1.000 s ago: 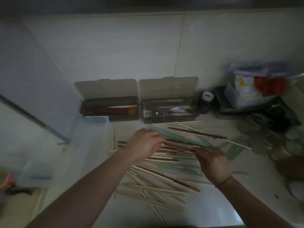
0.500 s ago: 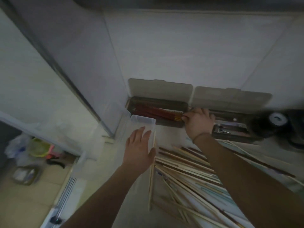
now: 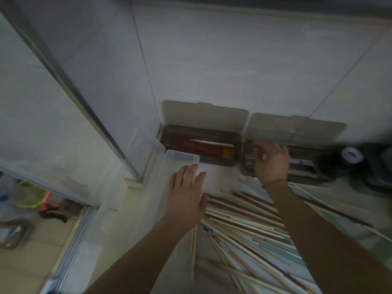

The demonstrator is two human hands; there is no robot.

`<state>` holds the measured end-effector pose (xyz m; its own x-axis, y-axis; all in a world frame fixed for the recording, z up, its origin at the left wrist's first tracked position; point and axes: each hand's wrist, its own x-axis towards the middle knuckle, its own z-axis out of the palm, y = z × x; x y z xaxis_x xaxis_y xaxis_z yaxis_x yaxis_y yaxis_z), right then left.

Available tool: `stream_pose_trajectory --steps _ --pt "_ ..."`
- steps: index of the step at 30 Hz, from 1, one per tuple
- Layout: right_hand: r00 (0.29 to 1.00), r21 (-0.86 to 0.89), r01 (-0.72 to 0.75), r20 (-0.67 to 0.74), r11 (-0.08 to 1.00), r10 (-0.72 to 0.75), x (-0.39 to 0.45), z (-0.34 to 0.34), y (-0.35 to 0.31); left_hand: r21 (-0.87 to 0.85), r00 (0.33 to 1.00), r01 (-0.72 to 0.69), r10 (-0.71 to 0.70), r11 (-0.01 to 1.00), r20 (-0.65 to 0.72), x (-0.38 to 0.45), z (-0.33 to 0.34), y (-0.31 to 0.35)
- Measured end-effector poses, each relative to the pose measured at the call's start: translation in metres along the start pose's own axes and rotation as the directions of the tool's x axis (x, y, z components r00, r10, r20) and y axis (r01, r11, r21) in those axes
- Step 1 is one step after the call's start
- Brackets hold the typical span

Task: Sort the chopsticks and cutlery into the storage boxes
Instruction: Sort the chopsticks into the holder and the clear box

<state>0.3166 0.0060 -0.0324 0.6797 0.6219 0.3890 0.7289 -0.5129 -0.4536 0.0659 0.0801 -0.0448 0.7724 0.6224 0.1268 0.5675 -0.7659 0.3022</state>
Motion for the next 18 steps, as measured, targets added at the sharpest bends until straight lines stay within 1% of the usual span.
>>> stream_pose_trajectory --steps 2,4,5,6,8,10,11,13,15,17,18 --pt "0.994 -0.016 -0.007 -0.106 1.0 0.006 -0.022 -0.025 0.028 -0.006 0.982 -0.168 0.167 0.986 -0.094 0.002 0.003 0.008" --pt "0.991 -0.017 -0.013 -0.134 1.0 0.011 -0.054 -0.047 0.05 -0.057 0.93 -0.354 0.344 0.934 -0.133 0.001 0.008 0.019" --pt "0.992 -0.009 -0.026 -0.127 1.0 0.024 -0.073 -0.055 0.059 -0.087 0.901 -0.43 0.421 0.899 -0.106 -0.001 0.011 0.025" --pt "0.993 -0.012 -0.029 -0.112 1.0 0.027 -0.093 -0.062 0.067 -0.12 0.87 -0.493 0.491 0.862 -0.046 -0.004 0.015 0.032" --pt "0.999 -0.035 0.011 -0.043 0.999 -0.012 -0.135 -0.074 0.078 -0.178 0.794 -0.574 0.596 0.799 0.118 -0.01 0.022 0.046" --pt "0.998 -0.06 0.065 0.014 0.996 -0.064 -0.176 -0.084 0.087 -0.21 0.727 -0.603 0.638 0.77 0.252 -0.018 0.031 0.059" --pt "0.997 -0.07 0.075 0.032 0.995 -0.073 -0.196 -0.088 0.09 -0.21 0.708 -0.606 0.641 0.767 0.297 -0.022 0.036 0.064" --pt "0.995 -0.086 0.084 0.054 0.993 -0.079 -0.232 -0.096 0.094 -0.216 0.695 -0.594 0.629 0.775 0.348 -0.031 0.045 0.07" --pt "0.995 -0.106 0.089 0.052 0.99 -0.084 -0.261 -0.102 0.099 -0.233 0.687 -0.601 0.643 0.765 0.34 -0.036 0.05 0.076" --pt "0.999 -0.12 0.033 0.044 0.992 -0.028 -0.284 -0.109 0.105 -0.244 0.692 -0.622 0.668 0.744 0.271 -0.04 0.055 0.081" --pt "0.999 -0.131 0.001 0.041 0.991 0.004 -0.292 -0.113 0.107 -0.237 0.699 -0.621 0.665 0.747 0.262 -0.04 0.057 0.082"
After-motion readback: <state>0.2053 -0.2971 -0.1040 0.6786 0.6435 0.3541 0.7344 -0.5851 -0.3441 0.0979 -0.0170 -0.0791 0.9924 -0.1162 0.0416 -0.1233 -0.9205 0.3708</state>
